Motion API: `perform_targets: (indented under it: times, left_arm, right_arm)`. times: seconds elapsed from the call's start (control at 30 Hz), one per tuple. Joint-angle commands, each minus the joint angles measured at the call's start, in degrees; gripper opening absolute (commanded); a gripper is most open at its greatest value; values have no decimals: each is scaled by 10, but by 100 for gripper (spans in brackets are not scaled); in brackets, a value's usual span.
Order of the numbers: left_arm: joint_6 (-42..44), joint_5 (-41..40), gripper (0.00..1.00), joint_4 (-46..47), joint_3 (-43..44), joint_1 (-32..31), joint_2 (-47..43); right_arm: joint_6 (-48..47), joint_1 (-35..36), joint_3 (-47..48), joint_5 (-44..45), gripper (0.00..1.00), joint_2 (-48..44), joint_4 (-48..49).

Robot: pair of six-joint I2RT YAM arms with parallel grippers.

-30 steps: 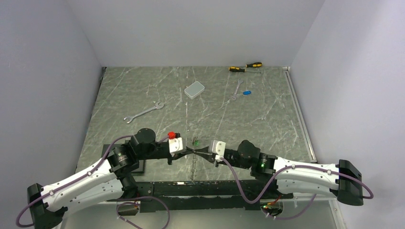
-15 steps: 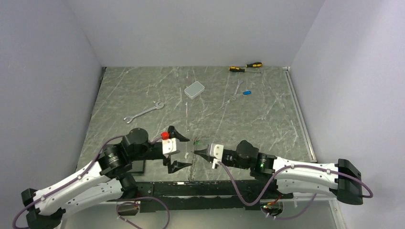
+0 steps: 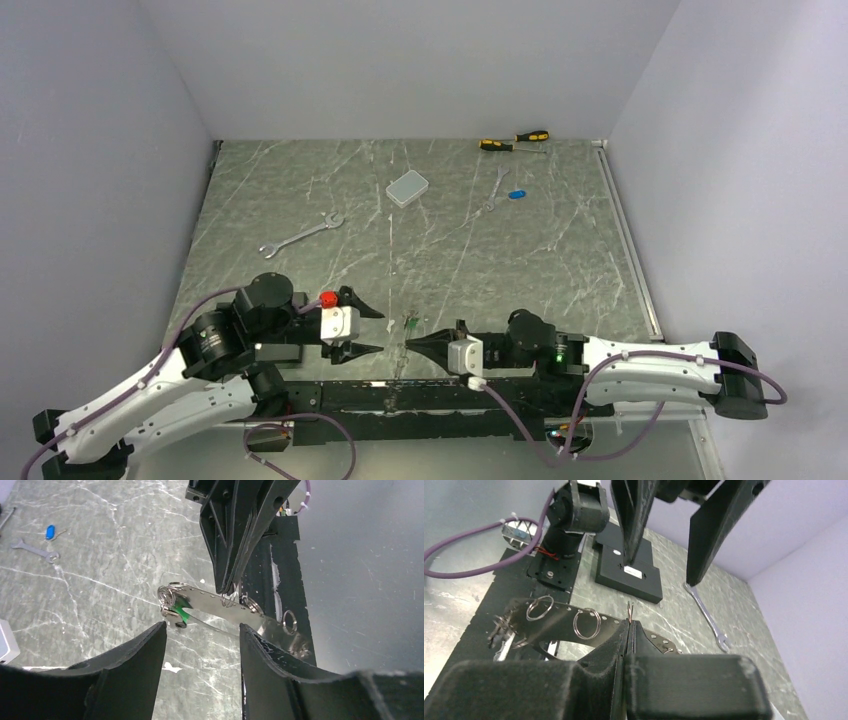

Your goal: Put the keys on the keyring

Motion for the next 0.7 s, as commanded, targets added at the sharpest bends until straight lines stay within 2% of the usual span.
perform_targets:
  times: [0.0,0.13,0.33,0.67]
  left_arm:
    - [17,45,59,-3,12,-2,22]
    - [14,57,56,-4,11,-2,32]
    - [11,53,55,-7,7,-1,30]
    - [7,12,56,-9,-3,1,-16]
  right_arm:
    - [-28,20,22,-24,0,-28,30]
    - [-86,63,18,32,0,-24,33]
    - [-235,153,14,195,0,35,59]
    - [-368,200,-27,294,0,74,193]
